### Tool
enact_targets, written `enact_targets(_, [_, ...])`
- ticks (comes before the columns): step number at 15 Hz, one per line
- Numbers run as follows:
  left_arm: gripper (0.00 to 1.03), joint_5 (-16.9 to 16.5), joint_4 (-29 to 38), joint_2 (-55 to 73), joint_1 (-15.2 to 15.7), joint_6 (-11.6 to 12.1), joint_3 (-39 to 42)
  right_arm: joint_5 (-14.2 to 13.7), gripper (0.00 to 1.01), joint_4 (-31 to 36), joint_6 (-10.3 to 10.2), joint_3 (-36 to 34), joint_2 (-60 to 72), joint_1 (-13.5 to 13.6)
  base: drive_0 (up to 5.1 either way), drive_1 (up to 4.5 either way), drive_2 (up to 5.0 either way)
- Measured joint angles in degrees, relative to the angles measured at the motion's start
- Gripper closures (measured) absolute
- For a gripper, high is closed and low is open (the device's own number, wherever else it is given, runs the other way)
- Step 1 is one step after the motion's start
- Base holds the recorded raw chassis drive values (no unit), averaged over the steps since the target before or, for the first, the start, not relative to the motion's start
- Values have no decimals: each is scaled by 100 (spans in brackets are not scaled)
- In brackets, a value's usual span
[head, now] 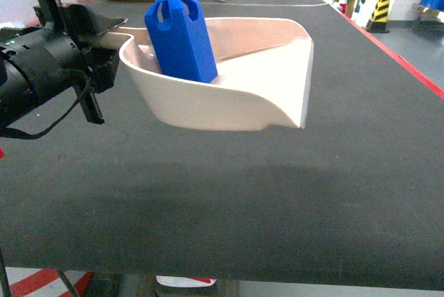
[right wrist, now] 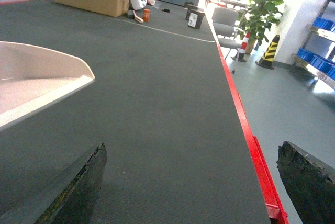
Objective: Place part in tray to right shelf
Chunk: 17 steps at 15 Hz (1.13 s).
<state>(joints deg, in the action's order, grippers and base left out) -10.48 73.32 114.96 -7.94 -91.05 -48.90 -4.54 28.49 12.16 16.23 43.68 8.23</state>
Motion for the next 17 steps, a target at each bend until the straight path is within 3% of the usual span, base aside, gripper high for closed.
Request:
enact_targets(4, [88,33,0,7,33,0,-2,7,3,0,-2,4,0,0,0,0,0])
enact_targets(17, [88,-2,2,20,-4,-4,-4,4,3,15,17,24,0,2,476,-347,-156])
